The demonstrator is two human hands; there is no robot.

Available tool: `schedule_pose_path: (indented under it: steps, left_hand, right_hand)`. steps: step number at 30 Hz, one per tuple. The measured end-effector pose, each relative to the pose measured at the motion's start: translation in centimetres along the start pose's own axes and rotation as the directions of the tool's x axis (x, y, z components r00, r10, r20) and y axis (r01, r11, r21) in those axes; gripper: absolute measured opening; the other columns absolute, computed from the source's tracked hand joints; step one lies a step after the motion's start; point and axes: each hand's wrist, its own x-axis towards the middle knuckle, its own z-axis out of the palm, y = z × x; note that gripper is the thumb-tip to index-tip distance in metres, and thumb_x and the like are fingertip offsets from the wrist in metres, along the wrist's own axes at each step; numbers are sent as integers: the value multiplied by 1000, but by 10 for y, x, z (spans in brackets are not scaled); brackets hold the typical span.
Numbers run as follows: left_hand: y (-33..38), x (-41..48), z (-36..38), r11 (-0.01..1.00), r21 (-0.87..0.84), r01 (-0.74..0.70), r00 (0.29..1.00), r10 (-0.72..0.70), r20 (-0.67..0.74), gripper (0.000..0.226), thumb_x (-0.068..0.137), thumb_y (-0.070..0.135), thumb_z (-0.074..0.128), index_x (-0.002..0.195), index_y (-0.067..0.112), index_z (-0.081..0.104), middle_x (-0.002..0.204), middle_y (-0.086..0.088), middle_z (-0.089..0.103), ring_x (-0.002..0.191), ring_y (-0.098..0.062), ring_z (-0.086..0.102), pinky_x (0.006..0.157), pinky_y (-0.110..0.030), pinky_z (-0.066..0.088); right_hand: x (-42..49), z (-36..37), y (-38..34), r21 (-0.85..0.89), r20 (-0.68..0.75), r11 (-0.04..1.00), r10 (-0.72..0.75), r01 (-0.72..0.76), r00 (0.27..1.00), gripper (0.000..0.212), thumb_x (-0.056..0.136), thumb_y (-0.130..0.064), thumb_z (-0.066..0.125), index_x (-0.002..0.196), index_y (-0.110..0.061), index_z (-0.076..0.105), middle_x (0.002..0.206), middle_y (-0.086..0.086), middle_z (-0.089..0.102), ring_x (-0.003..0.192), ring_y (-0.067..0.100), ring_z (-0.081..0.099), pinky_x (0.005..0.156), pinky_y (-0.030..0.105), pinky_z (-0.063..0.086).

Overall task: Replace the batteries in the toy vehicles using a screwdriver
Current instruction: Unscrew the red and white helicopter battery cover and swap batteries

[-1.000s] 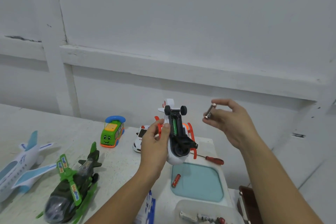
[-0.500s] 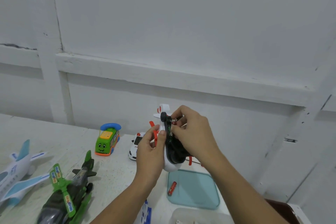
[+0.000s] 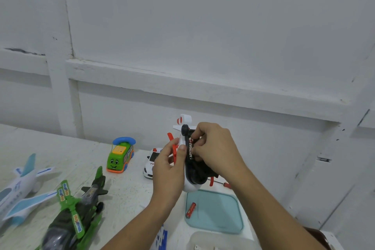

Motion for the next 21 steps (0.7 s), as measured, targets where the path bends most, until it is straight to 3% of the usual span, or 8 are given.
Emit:
schedule_pose_path:
  steps: [5,11,13,16,18,21]
  left_hand:
    - [-3,-5,3,996,84,-13,1000,12,7,27,96,34,54,122,34,59,119,2,67,111,-14,61,95,-36,53]
    - [-4,-3,3,998,60,5,1000,-7,24,25,94,38,55,118,39,60,118,1,67,109,-15,63,95,-39,54]
    - [-4,-1,3,999,44,28,999,-28,18,21,95,37,55,115,41,59,117,3,67,109,-13,63,93,-33,53]
    - [-1,1,5,999,0,48,999,-48,0,25,98,32,53,122,33,59,106,13,65,100,-2,61,79,-16,48]
    - [0,2,4,999,-4,53,999,-53,-4,29,98,32,52,126,29,58,102,19,62,97,1,59,78,-15,46]
    - [-1,3,4,999,13,49,999,-49,-3,29,98,31,53,126,28,59,107,12,64,99,-1,60,76,-12,47]
  right_hand:
    - [2,0,0,-40,22,998,45,-44,999,24,75,7,65,75,-16,57,85,12,67,77,29,69,74,42,60]
    - [7,-4,0,-21,45,994,104,-103,994,20,74,1,73,75,-14,61,80,12,70,64,25,72,68,38,62]
    - [8,-9,1,35,38,993,112,-113,993,20,73,-3,78,76,-13,60,77,11,70,57,22,71,65,34,62]
    - [9,-16,1,130,49,982,131,-137,990,21,73,-5,81,80,-10,62,79,12,71,55,19,70,59,26,60]
    - [11,-20,3,225,110,963,129,-151,985,19,74,0,80,84,-6,65,78,15,72,59,21,71,59,27,60]
    - [12,-17,4,262,171,952,113,-156,979,11,78,3,76,82,-5,69,74,16,71,58,21,70,62,29,61]
